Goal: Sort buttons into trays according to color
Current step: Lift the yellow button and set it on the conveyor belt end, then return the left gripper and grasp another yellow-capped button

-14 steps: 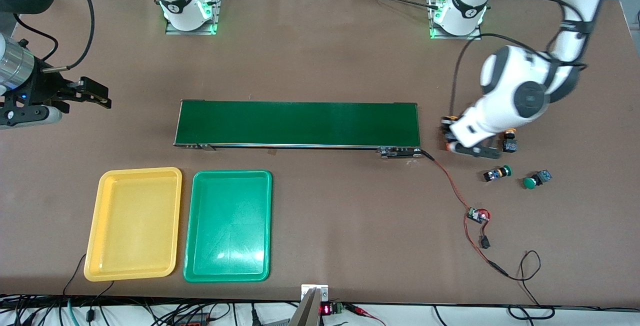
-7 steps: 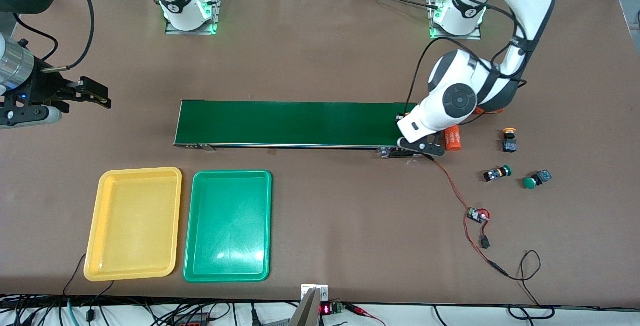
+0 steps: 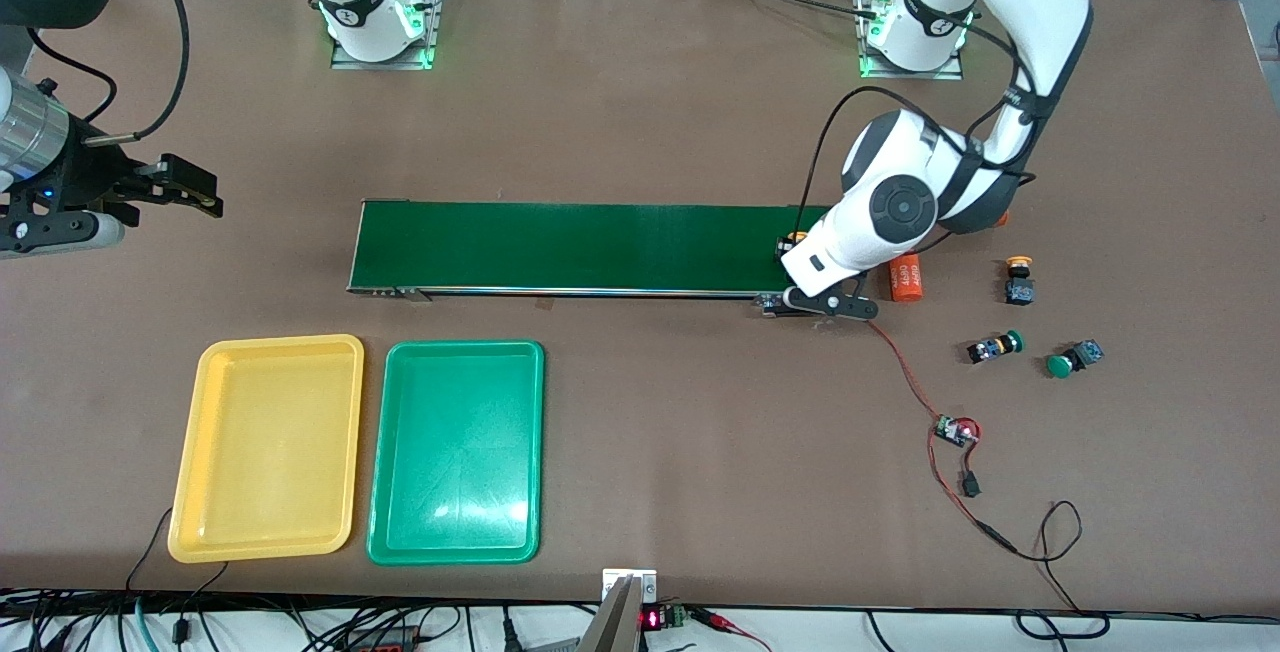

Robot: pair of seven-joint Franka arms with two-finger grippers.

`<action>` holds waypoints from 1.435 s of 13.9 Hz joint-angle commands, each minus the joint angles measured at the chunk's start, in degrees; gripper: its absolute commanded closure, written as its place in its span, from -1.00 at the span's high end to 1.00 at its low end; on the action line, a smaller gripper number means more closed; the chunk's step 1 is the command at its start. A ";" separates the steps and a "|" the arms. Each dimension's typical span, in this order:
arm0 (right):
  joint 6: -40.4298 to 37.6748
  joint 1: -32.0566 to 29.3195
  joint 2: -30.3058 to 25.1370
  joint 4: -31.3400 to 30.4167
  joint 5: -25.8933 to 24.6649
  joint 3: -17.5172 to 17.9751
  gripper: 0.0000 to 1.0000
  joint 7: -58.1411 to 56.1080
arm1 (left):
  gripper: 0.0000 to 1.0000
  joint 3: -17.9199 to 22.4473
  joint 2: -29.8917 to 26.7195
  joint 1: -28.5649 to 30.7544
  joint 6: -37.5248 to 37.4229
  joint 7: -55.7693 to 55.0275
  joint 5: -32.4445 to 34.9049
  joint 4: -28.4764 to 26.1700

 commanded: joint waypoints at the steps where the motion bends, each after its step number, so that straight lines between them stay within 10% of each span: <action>1: 0.36 -0.39 -0.40 -0.68 1.00 -0.04 1.00 -0.83 | 1.00 0.06 -8.08 9.23 -5.89 0.43 -0.77 -1.58; 7: 0.09 -1.18 -0.31 -0.68 1.09 -0.04 1.00 -4.61 | 1.00 0.14 -3.71 30.78 -8.46 27.61 0.37 -2.02; 10: 0.18 -1.18 -0.31 -0.68 1.09 -0.04 1.00 -4.61 | 1.00 0.14 -2.20 33.52 -5.92 41.63 0.37 -3.85; 20: -0.17 -0.83 0.13 -0.85 0.82 -0.04 1.00 -4.44 | 1.00 0.58 2.63 36.25 7.79 38.75 10.03 -7.65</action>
